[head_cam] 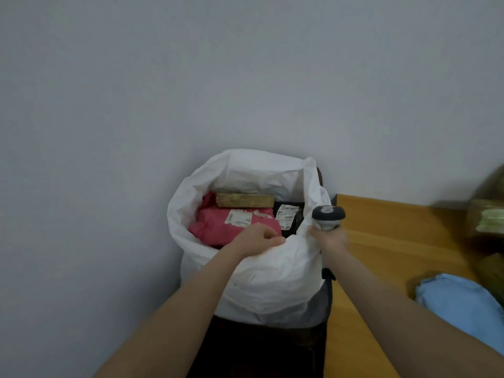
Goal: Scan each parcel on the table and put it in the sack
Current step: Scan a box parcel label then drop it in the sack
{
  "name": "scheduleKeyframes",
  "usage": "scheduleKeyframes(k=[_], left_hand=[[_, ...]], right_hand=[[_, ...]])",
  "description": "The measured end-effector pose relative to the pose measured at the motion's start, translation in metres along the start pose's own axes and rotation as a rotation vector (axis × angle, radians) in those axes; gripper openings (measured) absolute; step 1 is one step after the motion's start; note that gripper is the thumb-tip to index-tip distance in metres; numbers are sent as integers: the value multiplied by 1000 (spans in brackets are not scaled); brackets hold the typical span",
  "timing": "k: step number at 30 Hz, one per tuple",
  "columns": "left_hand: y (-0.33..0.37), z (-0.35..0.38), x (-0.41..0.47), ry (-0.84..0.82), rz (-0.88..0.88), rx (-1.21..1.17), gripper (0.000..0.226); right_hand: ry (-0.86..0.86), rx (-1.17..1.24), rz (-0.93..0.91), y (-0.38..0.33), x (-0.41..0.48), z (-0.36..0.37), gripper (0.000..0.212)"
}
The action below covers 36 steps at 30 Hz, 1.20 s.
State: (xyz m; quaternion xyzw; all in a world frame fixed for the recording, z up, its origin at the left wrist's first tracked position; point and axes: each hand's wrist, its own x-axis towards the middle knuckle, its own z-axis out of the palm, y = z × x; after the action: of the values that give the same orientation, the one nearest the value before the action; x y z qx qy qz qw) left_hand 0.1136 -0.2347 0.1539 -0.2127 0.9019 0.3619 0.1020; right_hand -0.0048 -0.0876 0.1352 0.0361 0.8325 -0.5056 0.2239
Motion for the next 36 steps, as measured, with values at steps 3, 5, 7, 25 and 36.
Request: scheduleKeyframes(k=[3,5,7,25,36], left_hand=[[-27,-22,-4,417,-184,116,34],[-49,-36,-10,665,-317,222,38],[-75,-52,-17,827,-478,277,52],[-168,-164,72,715,-539,-357,51],[-136,-217,103,910,-451,-440,44]], right_hand=[[-18,-66,-58,-5,3,5,39],[14,-65,-62,-6,5,6,39],[30,-49,-61,-9,10,6,43],[170,-89,112,-35,76,65,23],[346,186,-48,-113,68,41,24]])
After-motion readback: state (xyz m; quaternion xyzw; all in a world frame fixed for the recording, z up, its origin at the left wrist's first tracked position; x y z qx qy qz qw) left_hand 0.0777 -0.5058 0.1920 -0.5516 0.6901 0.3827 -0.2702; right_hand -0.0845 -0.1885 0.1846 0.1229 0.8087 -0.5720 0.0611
